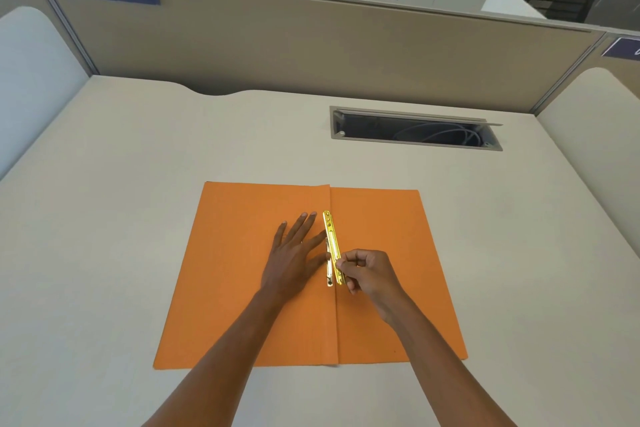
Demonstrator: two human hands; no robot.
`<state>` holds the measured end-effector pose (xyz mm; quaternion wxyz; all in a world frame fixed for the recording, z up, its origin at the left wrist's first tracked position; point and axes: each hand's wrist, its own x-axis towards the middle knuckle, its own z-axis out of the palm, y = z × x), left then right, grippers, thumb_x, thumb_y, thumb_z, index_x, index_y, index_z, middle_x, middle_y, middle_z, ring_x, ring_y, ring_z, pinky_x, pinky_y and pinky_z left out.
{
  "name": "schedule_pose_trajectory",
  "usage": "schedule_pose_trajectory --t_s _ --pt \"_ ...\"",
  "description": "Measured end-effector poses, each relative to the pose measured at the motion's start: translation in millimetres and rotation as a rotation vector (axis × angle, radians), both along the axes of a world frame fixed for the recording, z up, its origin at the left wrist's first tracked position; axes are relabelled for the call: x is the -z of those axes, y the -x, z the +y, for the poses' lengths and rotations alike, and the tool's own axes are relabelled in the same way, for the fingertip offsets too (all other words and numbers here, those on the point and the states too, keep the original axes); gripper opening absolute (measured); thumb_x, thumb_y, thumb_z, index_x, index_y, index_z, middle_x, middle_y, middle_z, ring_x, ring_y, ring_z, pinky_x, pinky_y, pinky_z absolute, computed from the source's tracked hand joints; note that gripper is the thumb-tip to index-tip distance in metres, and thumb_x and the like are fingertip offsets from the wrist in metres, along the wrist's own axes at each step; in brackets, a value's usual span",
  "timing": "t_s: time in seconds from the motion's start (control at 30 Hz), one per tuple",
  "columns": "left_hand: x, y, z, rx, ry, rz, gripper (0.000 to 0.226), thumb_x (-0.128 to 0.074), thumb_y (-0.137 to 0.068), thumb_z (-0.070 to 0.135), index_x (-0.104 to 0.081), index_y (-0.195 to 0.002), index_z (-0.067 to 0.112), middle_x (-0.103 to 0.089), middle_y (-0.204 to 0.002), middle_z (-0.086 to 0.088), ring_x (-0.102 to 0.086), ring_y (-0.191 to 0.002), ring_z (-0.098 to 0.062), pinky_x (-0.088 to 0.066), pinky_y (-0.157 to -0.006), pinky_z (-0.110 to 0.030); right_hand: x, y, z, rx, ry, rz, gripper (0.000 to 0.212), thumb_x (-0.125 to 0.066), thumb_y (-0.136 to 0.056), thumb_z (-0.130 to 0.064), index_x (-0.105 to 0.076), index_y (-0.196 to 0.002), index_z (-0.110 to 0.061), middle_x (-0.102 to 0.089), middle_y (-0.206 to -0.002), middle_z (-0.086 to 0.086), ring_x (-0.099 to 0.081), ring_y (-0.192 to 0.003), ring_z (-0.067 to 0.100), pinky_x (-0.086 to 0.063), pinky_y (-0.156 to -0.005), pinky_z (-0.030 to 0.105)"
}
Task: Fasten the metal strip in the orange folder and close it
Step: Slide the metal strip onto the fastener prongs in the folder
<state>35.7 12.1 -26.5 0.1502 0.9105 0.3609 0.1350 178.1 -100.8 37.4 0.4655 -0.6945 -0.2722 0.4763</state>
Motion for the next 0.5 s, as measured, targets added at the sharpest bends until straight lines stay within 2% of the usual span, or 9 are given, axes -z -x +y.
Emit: schedule_pose_trajectory --t_s 0.13,0.23,0.37,0.5 --pt "0 0 -1 -0.005 -0.004 -0.007 0.053 -0.038 -0.095 0.056 -0.039 -0.143 0.035 -0.015 -0.161 0.003 -0.006 -0.149 -0.013 -0.008 -0.121 -0.045 3 0 1 0.032 0.048 0.011 0.011 -0.068 -0.086 -0.006 -0.07 -0.084 0.004 -0.055 -0.051 0.006 -0.047 -0.042 0.015 -0.043 -0.044 0.027" --pt "0 0 -2 -0.012 -0.028 -0.051 0.048 -0.043 -0.094 0.054 -0.047 -0.138 0.034 -0.023 -0.16 0.001 -0.011 -0.149 -0.013 -0.01 -0.121 -0.045 5 2 3 0.045 0.095 0.005 0.012 -0.068 -0.084 -0.006 -0.069 -0.079 0.005 -0.056 -0.05 0.008 -0.049 -0.04 0.018 -0.044 -0.044 0.026" --pt "2 0 -2 -0.029 -0.084 -0.187 0.038 -0.056 -0.089 0.048 -0.067 -0.114 0.021 -0.047 -0.147 -0.005 -0.03 -0.144 -0.018 -0.018 -0.119 -0.045 10 7 5 0.087 0.13 0.05 0.009 -0.069 -0.082 -0.004 -0.068 -0.074 0.001 -0.059 -0.051 0.008 -0.052 -0.037 0.018 -0.043 -0.039 0.023" --pt "2 3 -4 -0.014 -0.117 -0.244 0.027 -0.068 -0.085 0.037 -0.07 -0.101 0.015 -0.057 -0.136 -0.007 -0.04 -0.138 -0.022 -0.023 -0.116 -0.046 17 10 6 0.097 0.169 0.11 0.006 -0.071 -0.081 -0.004 -0.069 -0.077 0.0 -0.059 -0.053 0.007 -0.055 -0.039 0.018 -0.048 -0.041 0.027"
